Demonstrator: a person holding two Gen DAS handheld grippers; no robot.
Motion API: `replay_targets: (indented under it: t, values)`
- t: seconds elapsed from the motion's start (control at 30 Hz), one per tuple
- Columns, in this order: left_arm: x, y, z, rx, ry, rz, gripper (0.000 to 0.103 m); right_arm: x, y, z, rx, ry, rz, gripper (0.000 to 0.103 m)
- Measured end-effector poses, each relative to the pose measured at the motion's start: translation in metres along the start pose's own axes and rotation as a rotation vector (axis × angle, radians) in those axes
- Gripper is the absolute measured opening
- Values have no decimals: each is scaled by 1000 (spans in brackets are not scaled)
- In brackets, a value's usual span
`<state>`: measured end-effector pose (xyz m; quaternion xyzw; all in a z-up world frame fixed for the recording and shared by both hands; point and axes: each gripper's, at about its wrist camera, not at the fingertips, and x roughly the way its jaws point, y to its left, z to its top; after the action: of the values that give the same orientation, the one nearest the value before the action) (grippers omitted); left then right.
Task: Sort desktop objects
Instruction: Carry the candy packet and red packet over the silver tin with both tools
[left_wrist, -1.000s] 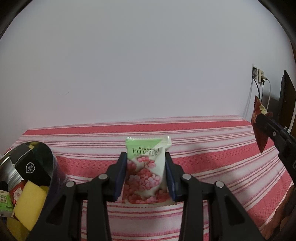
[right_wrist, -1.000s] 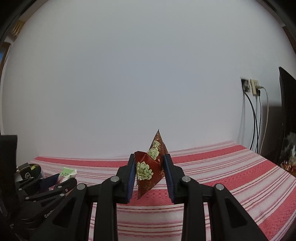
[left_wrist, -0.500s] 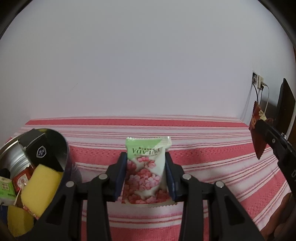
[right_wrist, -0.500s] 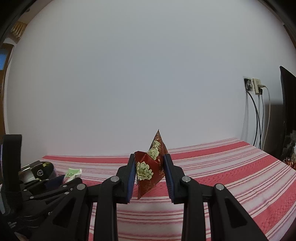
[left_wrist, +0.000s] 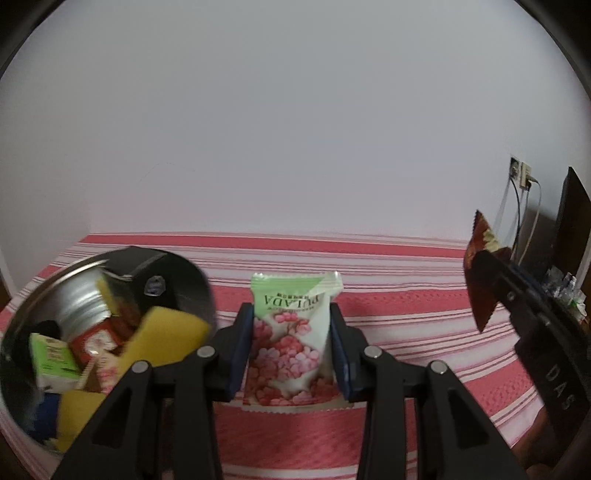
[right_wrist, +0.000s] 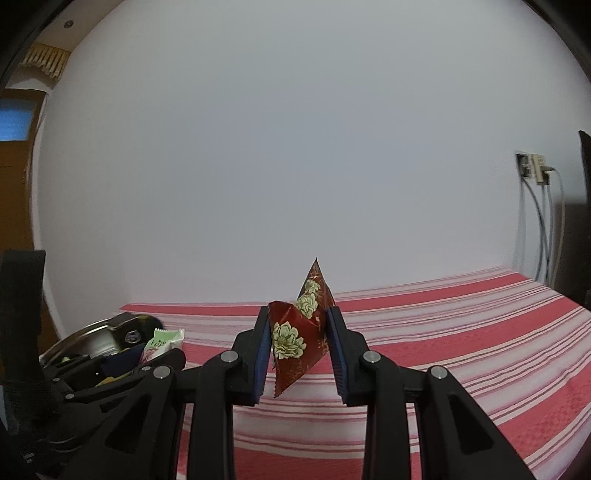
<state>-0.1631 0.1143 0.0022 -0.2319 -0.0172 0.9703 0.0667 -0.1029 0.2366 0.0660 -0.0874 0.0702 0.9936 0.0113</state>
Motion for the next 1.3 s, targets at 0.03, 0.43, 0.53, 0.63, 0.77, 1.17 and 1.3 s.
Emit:
replay_targets:
  t: [0.03,0.43,0.53,0.63,0.77,1.17,1.3]
  values:
    - [-4,7,1,-6,-5,3,38,0,5,0,-3,1,10,32]
    - [-36,96,3,-96,-43,144,38,14,90,4,-69,15,185,32]
    - [-39,123,0,-134,-42,194,38,19,111,7,-88,12,233,32]
    - [-42,147,0,-169,-42,240,38,23,132,11,-105,2,274,32]
    - [-44,172,1,-201,-41,291,38,34,157,16,-127,-6,312,32]
    - [-36,212,-6,-258,0,367,38,75,187,39,-171,58,360,32]
    - [-33,209,-10,-258,12,367,38,87,196,41,-214,82,369,32]
